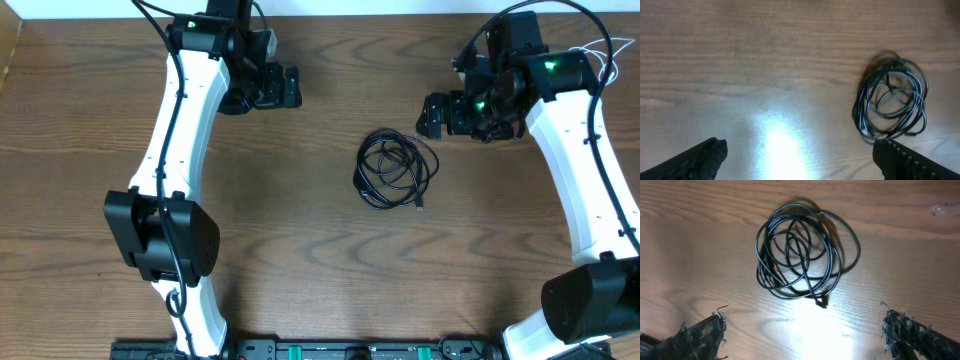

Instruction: Untangle cables

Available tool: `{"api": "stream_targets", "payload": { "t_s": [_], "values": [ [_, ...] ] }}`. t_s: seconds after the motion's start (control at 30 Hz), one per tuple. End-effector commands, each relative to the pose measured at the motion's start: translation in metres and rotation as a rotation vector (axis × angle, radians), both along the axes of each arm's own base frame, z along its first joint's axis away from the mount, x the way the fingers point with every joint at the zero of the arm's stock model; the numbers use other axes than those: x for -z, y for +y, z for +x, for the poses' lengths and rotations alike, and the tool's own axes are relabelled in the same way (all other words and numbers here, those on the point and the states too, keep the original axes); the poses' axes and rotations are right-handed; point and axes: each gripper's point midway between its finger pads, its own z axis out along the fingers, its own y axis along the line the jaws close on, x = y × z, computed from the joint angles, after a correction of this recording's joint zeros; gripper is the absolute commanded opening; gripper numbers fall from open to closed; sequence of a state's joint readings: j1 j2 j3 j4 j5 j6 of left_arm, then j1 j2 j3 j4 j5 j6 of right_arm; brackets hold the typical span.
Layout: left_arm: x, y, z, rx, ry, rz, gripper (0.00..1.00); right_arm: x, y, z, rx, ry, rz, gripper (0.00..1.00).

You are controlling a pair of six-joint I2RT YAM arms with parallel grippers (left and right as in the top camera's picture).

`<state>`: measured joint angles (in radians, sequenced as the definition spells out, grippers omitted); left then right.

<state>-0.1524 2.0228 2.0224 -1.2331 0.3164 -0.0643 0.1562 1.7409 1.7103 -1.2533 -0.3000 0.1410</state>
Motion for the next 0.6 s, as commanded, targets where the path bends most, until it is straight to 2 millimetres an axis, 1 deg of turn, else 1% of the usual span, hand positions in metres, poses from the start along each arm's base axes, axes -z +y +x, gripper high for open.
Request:
{"api": "stream_targets", "payload": {
  "t_s": [0.0, 0.13, 0.33, 0.47, 0.53, 0.57],
  "values": [
    [0.002, 0.000, -0.005, 0.028, 0.015, -0.002, 0.98, 0.004, 0.008, -0.007, -0.018, 0.033, 0.020, 0.99],
    [0.003, 0.000, -0.006, 0.028, 0.018, -0.001, 0.98, 0.004, 0.009, -0.008, -0.024, 0.034, 0.019, 0.99],
    [0.003, 0.000, -0.005, 0.028, 0.015, -0.001, 0.98, 0.004, 0.020, -0.011, -0.051, 0.034, 0.019, 0.99],
    [0.003, 0.000, -0.005, 0.028, 0.016, -0.001, 0.98, 0.003, 0.021, -0.010, -0.053, 0.029, 0.020, 0.99],
    [0.003, 0.000, -0.005, 0.028, 0.017, -0.001, 0.98, 0.002, 0.025, -0.007, -0.061, 0.011, 0.023, 0.99],
    [0.003, 0.000, -0.005, 0.028, 0.016, -0.001, 0.98, 0.001, 0.030, -0.006, -0.073, -0.002, 0.025, 0.99]
  ]
}}
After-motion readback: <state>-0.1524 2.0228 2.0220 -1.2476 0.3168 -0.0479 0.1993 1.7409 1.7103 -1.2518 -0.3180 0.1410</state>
